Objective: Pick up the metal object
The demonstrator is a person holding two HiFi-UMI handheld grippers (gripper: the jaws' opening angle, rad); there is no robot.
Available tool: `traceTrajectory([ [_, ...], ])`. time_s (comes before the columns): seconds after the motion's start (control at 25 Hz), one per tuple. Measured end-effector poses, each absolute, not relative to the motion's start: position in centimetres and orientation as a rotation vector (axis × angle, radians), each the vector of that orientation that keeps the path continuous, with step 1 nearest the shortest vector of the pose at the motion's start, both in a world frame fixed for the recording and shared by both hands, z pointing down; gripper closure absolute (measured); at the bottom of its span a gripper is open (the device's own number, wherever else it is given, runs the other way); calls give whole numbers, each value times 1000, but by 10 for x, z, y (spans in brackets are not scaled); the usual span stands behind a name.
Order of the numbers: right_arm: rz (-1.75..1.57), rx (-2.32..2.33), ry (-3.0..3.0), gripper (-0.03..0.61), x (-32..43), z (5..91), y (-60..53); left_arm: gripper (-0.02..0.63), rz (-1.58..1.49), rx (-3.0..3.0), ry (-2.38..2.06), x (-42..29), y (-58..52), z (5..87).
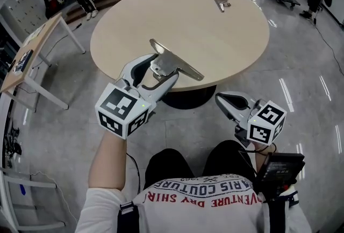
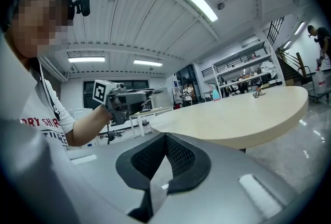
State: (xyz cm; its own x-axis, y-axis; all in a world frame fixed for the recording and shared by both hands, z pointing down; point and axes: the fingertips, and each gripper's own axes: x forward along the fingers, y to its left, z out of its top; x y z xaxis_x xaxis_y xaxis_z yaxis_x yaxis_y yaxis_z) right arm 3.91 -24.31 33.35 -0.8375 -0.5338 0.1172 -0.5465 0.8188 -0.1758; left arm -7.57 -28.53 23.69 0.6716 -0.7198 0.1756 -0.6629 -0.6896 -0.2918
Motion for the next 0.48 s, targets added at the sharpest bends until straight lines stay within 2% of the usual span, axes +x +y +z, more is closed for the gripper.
traceTrajectory([
  [0.16, 313, 867, -2943, 577, 37, 333, -243, 333, -280, -2651, 1127, -79, -247, 236],
  [0.48, 304, 843, -2937, 577, 30, 333, -240, 333, -257, -2748, 1193, -84, -233, 285],
])
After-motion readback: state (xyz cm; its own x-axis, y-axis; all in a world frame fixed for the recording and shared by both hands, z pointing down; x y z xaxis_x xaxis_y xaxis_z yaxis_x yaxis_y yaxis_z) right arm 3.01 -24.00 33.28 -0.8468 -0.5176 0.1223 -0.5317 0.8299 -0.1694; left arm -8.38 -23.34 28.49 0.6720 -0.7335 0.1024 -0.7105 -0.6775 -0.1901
